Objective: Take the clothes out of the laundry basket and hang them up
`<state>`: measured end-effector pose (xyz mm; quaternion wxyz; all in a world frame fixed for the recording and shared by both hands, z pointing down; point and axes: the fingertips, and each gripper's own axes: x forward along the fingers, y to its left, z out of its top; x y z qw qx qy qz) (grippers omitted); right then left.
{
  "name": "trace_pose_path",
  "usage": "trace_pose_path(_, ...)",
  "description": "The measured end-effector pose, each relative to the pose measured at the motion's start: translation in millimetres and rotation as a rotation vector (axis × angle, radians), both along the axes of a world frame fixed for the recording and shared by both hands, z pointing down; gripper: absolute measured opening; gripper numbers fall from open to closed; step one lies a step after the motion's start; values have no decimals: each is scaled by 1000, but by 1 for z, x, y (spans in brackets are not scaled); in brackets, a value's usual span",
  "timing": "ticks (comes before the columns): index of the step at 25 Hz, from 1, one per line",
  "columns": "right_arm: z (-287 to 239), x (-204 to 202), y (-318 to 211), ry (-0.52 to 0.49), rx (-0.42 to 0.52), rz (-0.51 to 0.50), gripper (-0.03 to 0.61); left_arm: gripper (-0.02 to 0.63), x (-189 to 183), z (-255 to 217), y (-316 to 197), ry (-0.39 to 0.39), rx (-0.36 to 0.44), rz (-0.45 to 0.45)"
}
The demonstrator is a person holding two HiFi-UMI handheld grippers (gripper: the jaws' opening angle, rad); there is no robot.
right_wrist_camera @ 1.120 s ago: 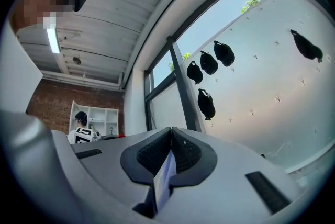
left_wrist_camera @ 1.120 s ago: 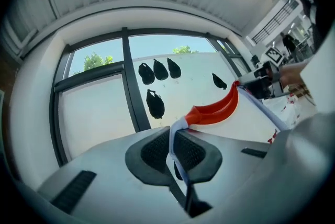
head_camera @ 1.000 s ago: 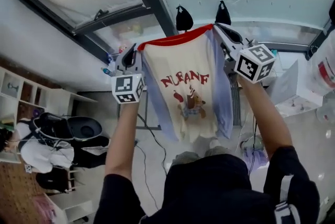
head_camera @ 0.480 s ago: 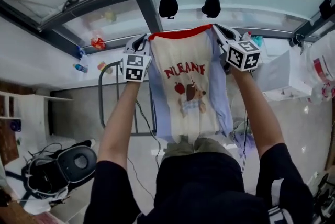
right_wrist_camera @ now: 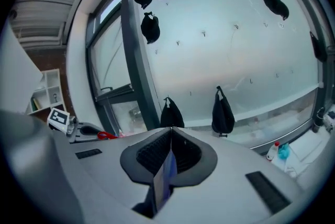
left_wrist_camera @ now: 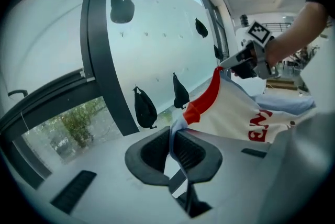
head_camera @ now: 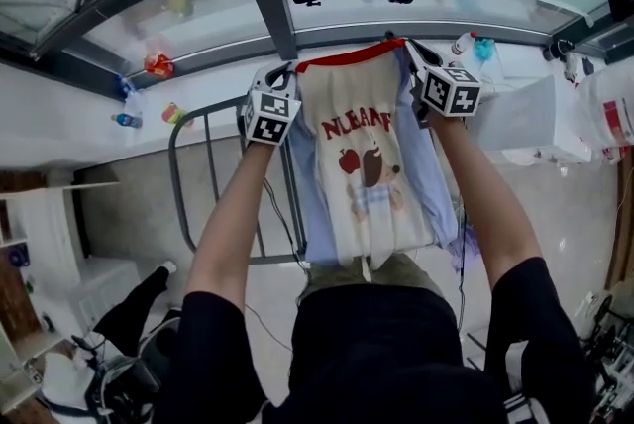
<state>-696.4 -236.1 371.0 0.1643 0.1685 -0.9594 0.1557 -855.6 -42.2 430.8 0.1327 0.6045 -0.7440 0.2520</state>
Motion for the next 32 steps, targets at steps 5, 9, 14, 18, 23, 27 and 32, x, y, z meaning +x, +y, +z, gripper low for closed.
trace_pose_path(5, 57, -1, -8, 87, -15, 36, 2, 12, -8, 37, -7, 35, -70, 34)
trace_pose_path(9, 88, -2, -10, 131, -22, 50, 2, 12, -10, 61, -12, 46, -149, 86)
trace_pose_path(14, 97, -9, -9, 238, 73, 31, 2, 52, -9, 83, -12, 91, -220, 120)
trace_pose_path(18, 110, -10, -2, 331, 85, -18, 149, 117, -14, 86, -6, 153, -218, 74)
trace_pose_path(23, 103, -2, -6, 345, 48, -25, 215, 170, -10, 74, 1, 209, -197, 51)
trace_pose_path(27, 92, 9, -10, 323, 21, 11, 216, 199, -7, 59, 10, 284, -151, 23)
trace_pose_path(32, 64, 26, -5, 265, 31, 5, 216, 199, 1, 31, 13, 266, -89, 5)
